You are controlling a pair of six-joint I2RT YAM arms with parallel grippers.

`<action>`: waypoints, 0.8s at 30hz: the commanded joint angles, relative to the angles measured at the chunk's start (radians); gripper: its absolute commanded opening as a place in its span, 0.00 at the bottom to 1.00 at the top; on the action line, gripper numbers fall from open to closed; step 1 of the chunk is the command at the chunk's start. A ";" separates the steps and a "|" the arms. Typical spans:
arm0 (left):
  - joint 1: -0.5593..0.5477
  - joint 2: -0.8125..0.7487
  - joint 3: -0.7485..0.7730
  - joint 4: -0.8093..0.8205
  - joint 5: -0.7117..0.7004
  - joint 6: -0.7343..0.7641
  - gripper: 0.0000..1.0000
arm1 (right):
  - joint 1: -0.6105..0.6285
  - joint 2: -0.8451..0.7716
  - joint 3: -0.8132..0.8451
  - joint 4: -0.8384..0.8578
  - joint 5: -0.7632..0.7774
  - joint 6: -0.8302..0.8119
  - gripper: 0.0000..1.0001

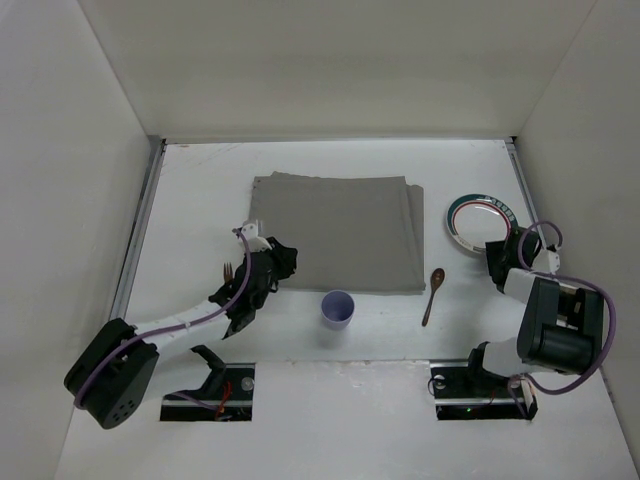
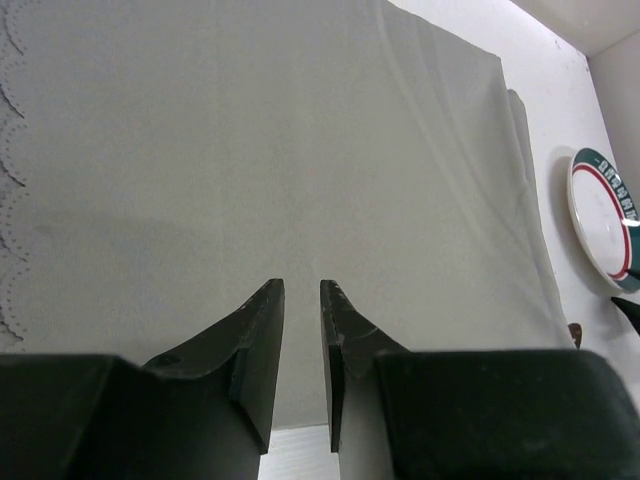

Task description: Set the dinner table for one person

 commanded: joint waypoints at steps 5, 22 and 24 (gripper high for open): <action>0.016 -0.006 -0.019 0.070 -0.004 -0.016 0.23 | -0.029 0.037 0.018 0.095 -0.050 0.046 0.26; 0.079 -0.034 -0.048 0.062 -0.022 -0.059 0.50 | 0.044 -0.359 -0.042 0.201 -0.134 0.031 0.03; 0.081 -0.034 -0.048 0.061 -0.027 -0.059 0.51 | 0.131 -0.416 -0.019 0.166 -0.099 0.005 0.03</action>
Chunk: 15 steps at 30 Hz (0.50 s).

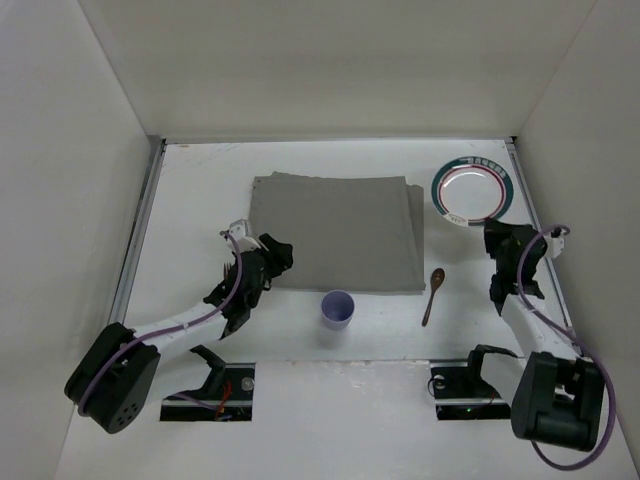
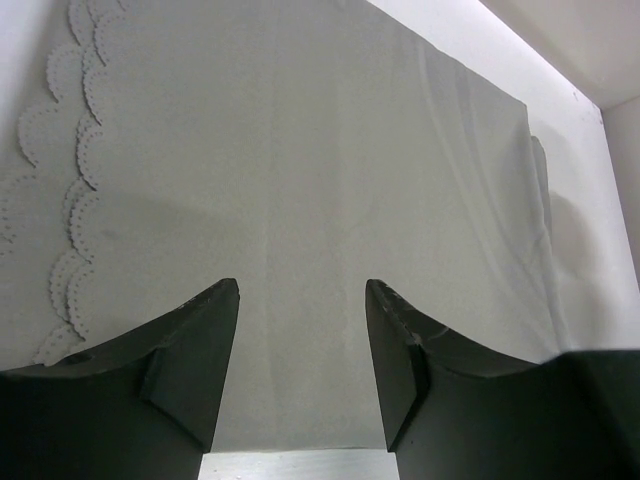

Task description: Set the dinner table for one person

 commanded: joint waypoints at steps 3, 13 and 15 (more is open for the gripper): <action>0.010 -0.028 -0.022 0.052 -0.027 -0.012 0.51 | 0.231 -0.104 0.091 0.028 0.060 -0.061 0.03; 0.035 -0.054 -0.035 0.043 -0.036 -0.012 0.52 | 0.684 0.300 0.318 0.117 0.020 -0.036 0.04; 0.041 -0.065 -0.041 0.043 -0.046 -0.012 0.52 | 0.718 0.374 0.354 0.130 0.010 -0.024 0.04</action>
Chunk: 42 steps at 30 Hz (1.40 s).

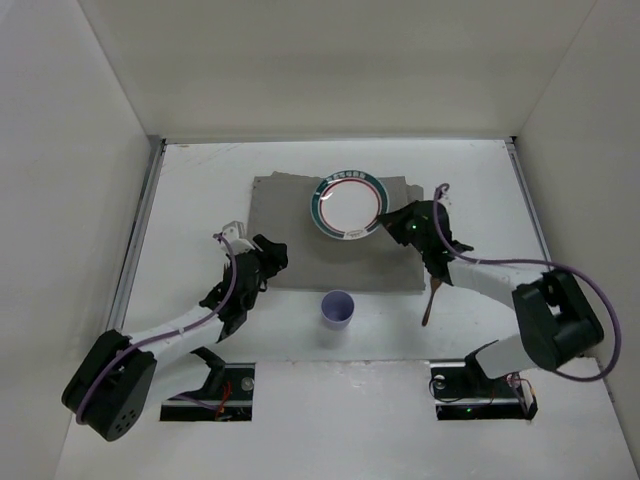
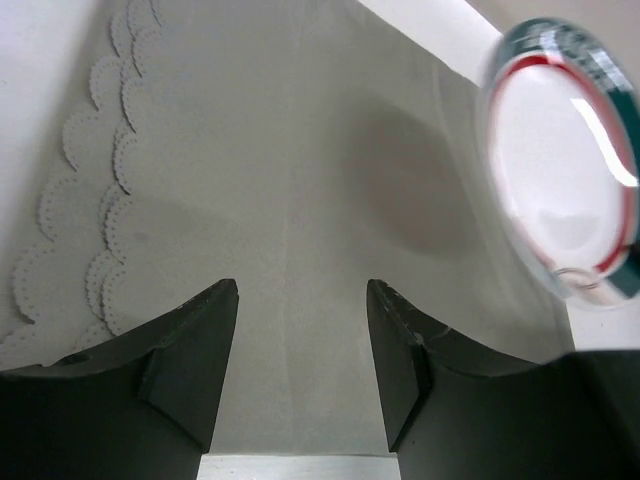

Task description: Set the dinner table for one person

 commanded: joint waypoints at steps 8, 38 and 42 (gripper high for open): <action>0.029 -0.062 -0.023 0.025 -0.039 -0.009 0.52 | 0.098 0.247 0.154 0.113 -0.079 0.076 0.05; 0.023 -0.015 -0.013 0.034 -0.035 -0.025 0.53 | 0.135 0.257 0.112 -0.073 0.002 0.029 0.37; 0.022 0.012 -0.006 0.035 -0.033 -0.026 0.53 | 0.136 0.211 0.117 -0.162 0.023 -0.052 0.57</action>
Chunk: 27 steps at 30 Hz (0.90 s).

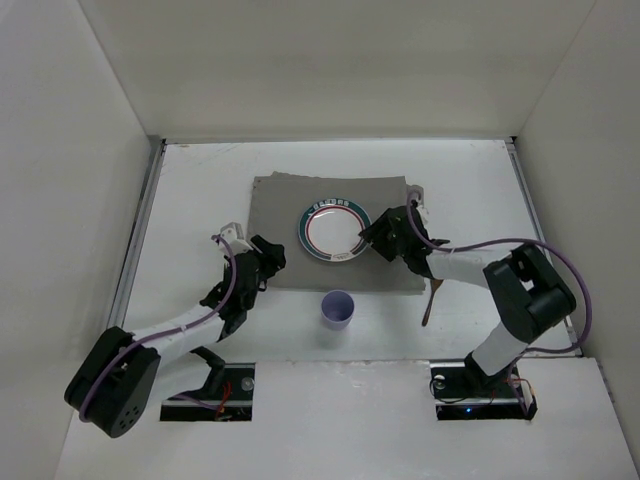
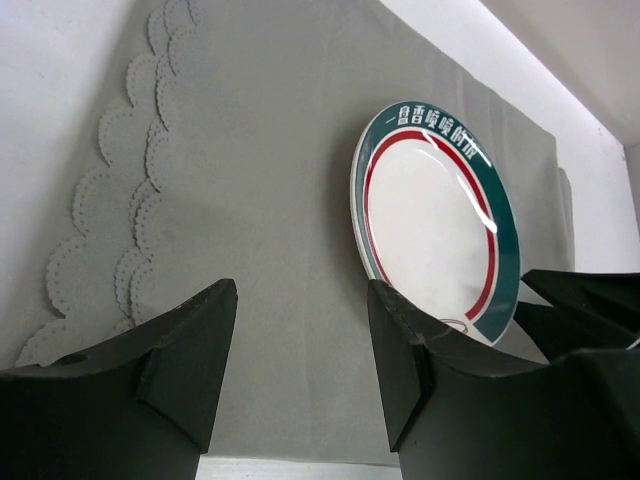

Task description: Set the dinner table for one person

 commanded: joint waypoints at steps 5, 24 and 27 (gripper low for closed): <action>0.008 -0.005 0.010 0.013 -0.020 -0.003 0.51 | 0.068 -0.256 0.016 -0.265 0.094 -0.291 0.65; 0.172 0.071 0.005 -0.143 0.025 -0.155 0.13 | 0.531 -0.456 0.142 -0.756 0.005 -0.648 0.66; 0.172 0.105 0.016 -0.157 0.026 -0.162 0.13 | 0.533 -0.415 0.150 -0.743 -0.019 -0.654 0.62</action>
